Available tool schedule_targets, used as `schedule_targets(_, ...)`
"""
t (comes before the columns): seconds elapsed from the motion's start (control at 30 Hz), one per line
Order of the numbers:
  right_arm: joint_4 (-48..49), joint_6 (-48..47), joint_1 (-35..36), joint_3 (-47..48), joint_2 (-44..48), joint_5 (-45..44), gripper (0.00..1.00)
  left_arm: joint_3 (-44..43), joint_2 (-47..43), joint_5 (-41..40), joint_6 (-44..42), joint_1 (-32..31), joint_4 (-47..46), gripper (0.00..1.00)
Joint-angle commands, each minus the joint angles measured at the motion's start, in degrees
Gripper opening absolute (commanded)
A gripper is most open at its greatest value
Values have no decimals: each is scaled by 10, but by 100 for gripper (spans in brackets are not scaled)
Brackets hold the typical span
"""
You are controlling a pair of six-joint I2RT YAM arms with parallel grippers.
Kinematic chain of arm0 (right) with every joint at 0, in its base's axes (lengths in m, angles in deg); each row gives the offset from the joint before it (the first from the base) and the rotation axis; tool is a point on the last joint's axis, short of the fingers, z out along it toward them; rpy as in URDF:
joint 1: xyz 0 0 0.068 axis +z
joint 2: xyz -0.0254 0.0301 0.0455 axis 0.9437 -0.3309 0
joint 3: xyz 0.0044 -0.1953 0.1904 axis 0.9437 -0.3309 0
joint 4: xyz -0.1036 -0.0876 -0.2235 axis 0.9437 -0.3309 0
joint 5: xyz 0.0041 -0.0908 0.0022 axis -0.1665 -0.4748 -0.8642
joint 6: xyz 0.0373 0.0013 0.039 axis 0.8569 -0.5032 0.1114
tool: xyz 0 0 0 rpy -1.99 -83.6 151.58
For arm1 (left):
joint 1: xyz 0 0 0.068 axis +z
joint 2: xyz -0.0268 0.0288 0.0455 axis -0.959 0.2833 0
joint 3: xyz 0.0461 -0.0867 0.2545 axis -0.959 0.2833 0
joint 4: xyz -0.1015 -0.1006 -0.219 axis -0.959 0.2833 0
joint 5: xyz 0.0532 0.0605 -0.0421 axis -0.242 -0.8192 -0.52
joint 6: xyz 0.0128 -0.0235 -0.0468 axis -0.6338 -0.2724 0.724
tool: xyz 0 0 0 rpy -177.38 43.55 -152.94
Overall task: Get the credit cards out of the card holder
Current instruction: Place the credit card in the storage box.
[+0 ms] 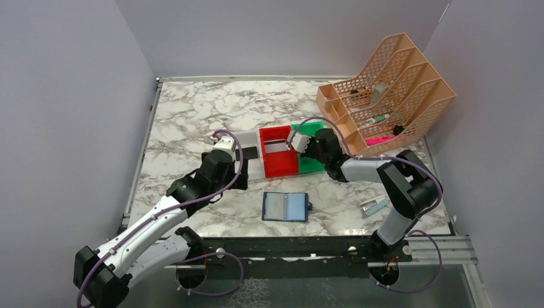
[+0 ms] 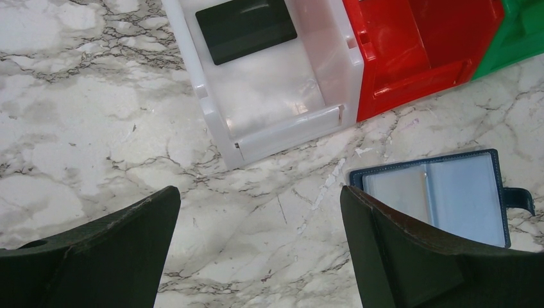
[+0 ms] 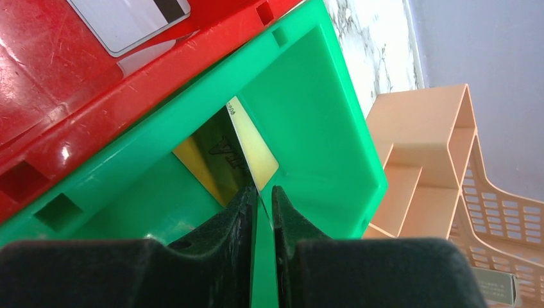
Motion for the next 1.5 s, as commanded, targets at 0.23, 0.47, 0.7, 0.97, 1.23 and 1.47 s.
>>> schedule_targets(0.23,-42,-40,-24,5,10,113,9,-5,8,14,-6,1,-15,99)
schedule_targets(0.47,-72,-72,-44,19,6,172,5,-5,6,16,-8,1,-16,99)
schedule_targets(0.7,-100,-84,-56,45,10,185,1,-5,7,16,-8,1,-17,99)
schedule_targets(0.97,-81,-105,-70,31,33,210,1,-5,6,19,-10,1,-18,99)
schedule_targets(1.23,-50,-142,-82,24,22,238,1,-6,-1,21,-13,1,-18,99)
schedule_targets(1.47,-21,-166,-84,17,0,227,12,-4,-7,24,-14,1,-20,99)
